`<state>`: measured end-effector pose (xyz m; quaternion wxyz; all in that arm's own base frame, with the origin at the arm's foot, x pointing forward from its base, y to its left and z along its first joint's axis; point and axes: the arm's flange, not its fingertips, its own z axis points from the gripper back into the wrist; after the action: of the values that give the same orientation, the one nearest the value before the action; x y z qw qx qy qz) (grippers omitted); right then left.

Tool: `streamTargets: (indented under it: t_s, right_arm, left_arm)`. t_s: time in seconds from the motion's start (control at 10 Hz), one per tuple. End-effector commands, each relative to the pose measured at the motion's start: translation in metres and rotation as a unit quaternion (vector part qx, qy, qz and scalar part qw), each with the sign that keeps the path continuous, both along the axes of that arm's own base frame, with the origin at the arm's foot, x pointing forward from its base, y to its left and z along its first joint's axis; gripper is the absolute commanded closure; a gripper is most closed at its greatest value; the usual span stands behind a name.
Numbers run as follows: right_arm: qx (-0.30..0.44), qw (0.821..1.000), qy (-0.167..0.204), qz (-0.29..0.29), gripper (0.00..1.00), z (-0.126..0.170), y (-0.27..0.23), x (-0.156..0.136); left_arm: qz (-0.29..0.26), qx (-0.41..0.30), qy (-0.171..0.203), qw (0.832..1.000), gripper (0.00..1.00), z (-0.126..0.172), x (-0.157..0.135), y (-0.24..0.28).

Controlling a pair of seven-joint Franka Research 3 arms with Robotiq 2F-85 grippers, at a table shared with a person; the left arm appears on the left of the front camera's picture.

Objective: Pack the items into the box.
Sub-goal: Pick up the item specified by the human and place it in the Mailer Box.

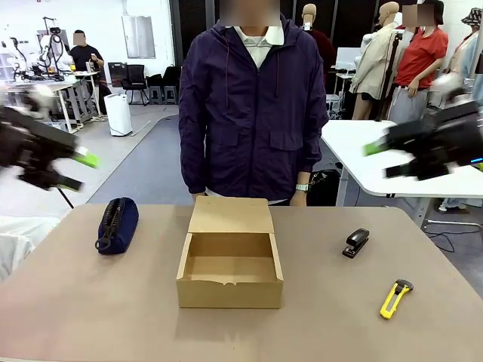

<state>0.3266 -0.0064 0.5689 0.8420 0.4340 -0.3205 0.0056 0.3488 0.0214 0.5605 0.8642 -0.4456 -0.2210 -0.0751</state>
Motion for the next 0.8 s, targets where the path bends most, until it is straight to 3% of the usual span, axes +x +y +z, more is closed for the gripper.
streamTargets:
  t_s: [0.0, 0.2, 0.4, 0.5, 0.6, 0.7]
  right_arm:
    - [0.102, 0.987, 0.013, -0.126, 0.0, -0.056, -0.095, -0.056]
    - [0.167, 0.963, 0.022, -0.212, 0.0, -0.097, -0.161, -0.1]
    - [0.206, 0.941, 0.06, -0.262, 0.0, -0.148, -0.191, -0.123]
    - [0.194, 0.934, 0.075, -0.292, 0.0, -0.164, -0.187, -0.132]
    - [0.193, 0.944, 0.055, -0.263, 0.0, -0.078, -0.257, -0.092]
    - [0.193, 0.944, 0.055, -0.263, 0.0, -0.078, -0.257, -0.092]
  left_arm:
    - [0.096, -0.126, 0.016, 0.987, 0.0, -0.036, -0.009, 0.092]
    - [0.179, -0.216, 0.025, 0.959, 0.0, -0.082, -0.042, 0.164]
    - [0.256, -0.25, 0.031, 0.933, 0.0, -0.12, -0.064, 0.192]
    - [0.208, -0.215, 0.041, 0.953, 0.0, -0.087, -0.065, 0.191]
    - [0.208, -0.215, 0.041, 0.953, 0.0, -0.087, -0.065, 0.191]
    - [0.208, -0.215, 0.041, 0.953, 0.0, -0.087, -0.065, 0.191]
